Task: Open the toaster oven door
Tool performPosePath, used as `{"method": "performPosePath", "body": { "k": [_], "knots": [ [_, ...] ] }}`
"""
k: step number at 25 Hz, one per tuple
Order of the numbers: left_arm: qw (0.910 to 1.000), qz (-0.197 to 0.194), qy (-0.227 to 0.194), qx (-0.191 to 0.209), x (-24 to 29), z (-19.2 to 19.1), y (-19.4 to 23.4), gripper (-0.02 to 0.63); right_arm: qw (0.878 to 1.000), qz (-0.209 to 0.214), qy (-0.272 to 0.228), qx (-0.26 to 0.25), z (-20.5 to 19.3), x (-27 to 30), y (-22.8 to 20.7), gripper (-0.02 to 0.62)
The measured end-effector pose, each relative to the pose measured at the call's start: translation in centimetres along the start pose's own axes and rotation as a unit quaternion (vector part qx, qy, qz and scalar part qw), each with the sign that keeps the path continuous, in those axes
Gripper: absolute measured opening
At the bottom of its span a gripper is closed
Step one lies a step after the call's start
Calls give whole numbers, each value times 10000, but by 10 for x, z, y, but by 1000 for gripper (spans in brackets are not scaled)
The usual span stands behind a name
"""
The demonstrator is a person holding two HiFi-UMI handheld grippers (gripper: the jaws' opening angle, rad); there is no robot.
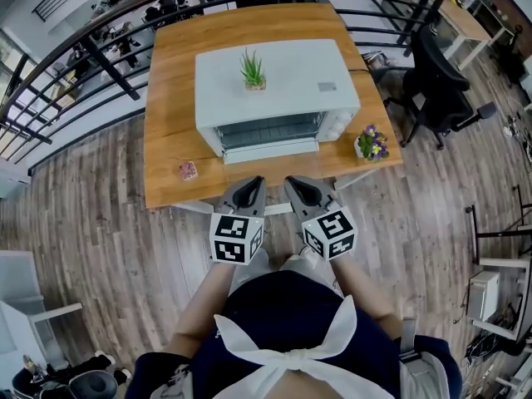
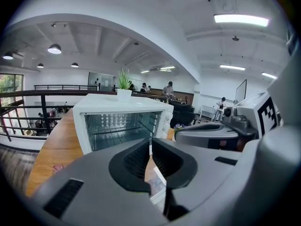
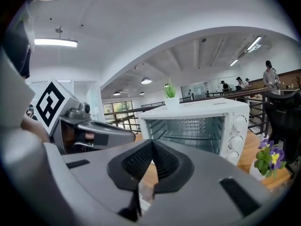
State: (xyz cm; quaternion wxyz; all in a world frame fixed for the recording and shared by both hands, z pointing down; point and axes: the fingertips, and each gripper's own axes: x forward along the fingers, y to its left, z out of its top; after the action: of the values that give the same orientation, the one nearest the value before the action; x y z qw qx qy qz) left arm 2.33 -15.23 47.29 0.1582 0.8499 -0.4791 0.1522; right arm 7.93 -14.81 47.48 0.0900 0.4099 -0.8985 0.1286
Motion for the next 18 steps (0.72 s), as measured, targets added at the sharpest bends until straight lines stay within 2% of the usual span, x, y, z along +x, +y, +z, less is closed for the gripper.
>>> {"method": "performPosePath", "body": {
  "k": [18],
  "knots": [
    [9997, -125, -184, -72, -5, 6, -14, 32, 9998, 6, 47, -203, 8, -8, 11, 2]
  ]
}}
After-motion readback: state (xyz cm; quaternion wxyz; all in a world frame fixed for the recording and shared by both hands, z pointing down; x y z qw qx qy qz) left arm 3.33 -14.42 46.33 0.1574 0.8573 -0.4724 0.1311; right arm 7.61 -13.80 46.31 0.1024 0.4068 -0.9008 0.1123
